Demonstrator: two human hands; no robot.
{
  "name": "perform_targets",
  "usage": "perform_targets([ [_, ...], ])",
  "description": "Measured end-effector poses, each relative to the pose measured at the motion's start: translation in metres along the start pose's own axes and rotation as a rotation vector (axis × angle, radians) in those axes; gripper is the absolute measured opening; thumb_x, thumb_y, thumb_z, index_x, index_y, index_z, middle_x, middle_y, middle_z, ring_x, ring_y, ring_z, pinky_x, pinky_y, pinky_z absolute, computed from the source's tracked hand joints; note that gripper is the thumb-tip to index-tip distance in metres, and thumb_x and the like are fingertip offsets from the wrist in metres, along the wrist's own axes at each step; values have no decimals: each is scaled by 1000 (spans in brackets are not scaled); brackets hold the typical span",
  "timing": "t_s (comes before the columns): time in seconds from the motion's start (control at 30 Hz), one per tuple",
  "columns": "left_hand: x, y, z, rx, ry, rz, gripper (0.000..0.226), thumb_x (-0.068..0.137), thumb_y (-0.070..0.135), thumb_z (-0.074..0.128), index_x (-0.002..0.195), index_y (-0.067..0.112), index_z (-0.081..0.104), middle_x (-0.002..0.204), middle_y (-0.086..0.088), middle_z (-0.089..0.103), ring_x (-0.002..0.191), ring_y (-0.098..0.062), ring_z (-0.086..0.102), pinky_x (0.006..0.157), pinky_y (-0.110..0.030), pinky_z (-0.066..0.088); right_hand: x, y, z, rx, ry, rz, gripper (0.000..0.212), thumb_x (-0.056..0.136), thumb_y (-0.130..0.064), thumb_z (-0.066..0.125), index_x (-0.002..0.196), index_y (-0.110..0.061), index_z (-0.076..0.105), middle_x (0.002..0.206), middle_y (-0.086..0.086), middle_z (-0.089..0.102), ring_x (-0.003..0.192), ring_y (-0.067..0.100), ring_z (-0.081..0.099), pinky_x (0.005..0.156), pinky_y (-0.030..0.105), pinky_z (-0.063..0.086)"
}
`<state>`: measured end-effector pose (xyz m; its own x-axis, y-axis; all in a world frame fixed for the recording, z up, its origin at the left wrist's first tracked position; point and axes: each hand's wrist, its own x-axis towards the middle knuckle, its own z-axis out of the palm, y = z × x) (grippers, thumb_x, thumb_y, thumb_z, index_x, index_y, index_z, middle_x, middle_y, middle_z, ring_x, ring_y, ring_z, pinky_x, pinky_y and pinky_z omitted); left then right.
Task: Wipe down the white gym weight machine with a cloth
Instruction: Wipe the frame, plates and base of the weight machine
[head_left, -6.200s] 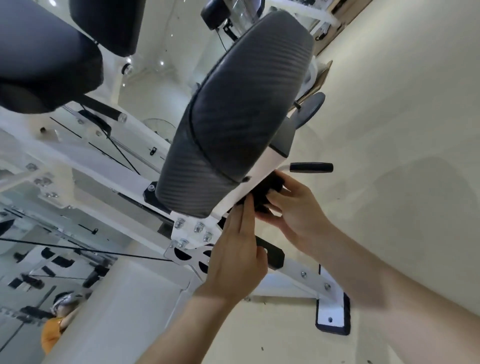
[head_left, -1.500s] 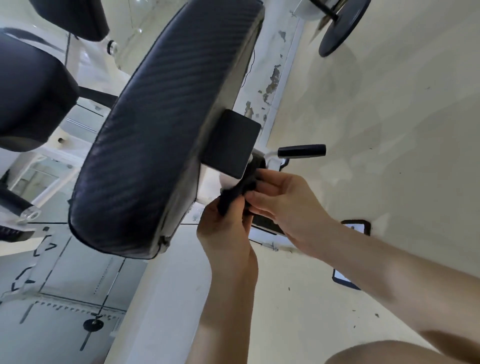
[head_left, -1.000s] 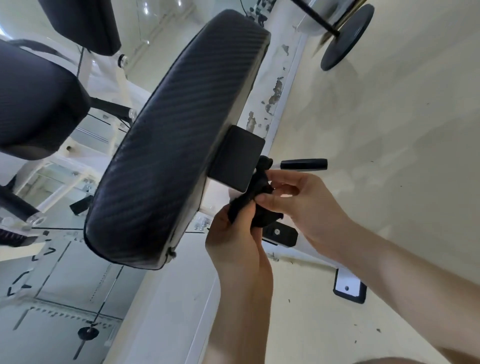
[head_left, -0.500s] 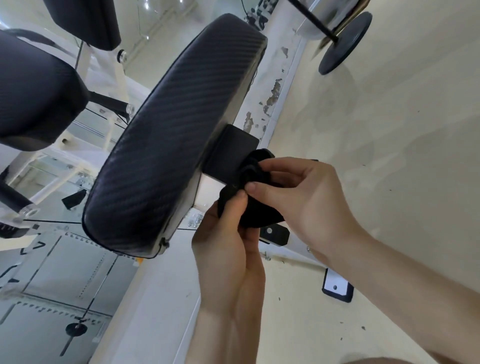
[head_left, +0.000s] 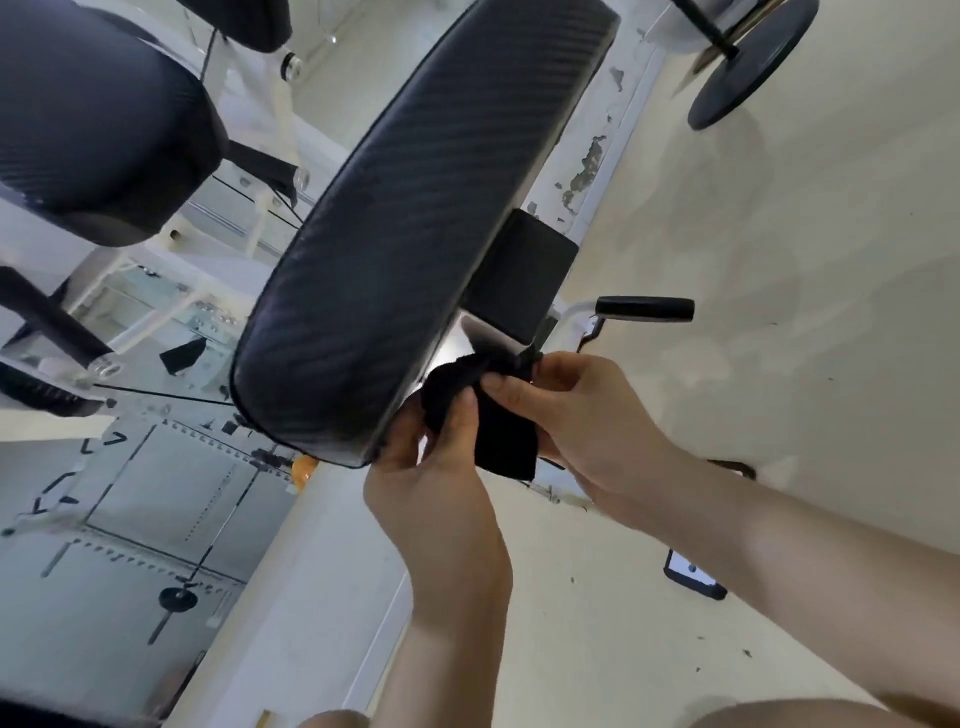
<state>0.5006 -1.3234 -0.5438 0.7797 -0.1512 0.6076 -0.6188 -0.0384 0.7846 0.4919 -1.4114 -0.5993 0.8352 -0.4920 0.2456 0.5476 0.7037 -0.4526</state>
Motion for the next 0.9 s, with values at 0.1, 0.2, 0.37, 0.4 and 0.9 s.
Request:
perform_targets([
  [0.1,18,-13,9,34,155,-34,18,82,4,71,96,14,75,94,2,76,91,-17,72,78,-27,58,8,12,13,38,34,130,17,87,-14,71,91,2,69,91,15,75,84,24,74,72,36,61],
  [0.2,32,-26,23,-14,217,-197,16,87,9,64,101,10,72,94,-5,75,90,-27,71,86,-42,57,12,16,10,19,34,178,21,89,-20,70,96,-1,71,94,12,75,88,20,73,69,34,60],
  [0.37,16,-27,30,43,143,-140,15,81,10,66,89,19,75,87,1,76,83,-20,72,77,-36,58,-4,2,-7,120,-31,209,25,89,-22,68,107,-5,70,99,8,74,92,21,72,75,32,60],
  [0.4,4,-28,35,115,71,-73,17,79,11,67,88,22,75,86,4,75,82,-15,72,73,-32,57,-8,-6,-13,169,-37,179,27,88,-22,68,110,-6,68,98,7,74,88,20,71,72,30,59],
  [0.9,-3,-46,6,170,-357,-352,25,83,38,70,97,18,67,95,-5,72,89,-15,70,74,-24,56,0,-24,-43,-797,-97,-145,30,94,-5,54,89,-33,64,73,-20,66,71,-7,60,75,17,46],
])
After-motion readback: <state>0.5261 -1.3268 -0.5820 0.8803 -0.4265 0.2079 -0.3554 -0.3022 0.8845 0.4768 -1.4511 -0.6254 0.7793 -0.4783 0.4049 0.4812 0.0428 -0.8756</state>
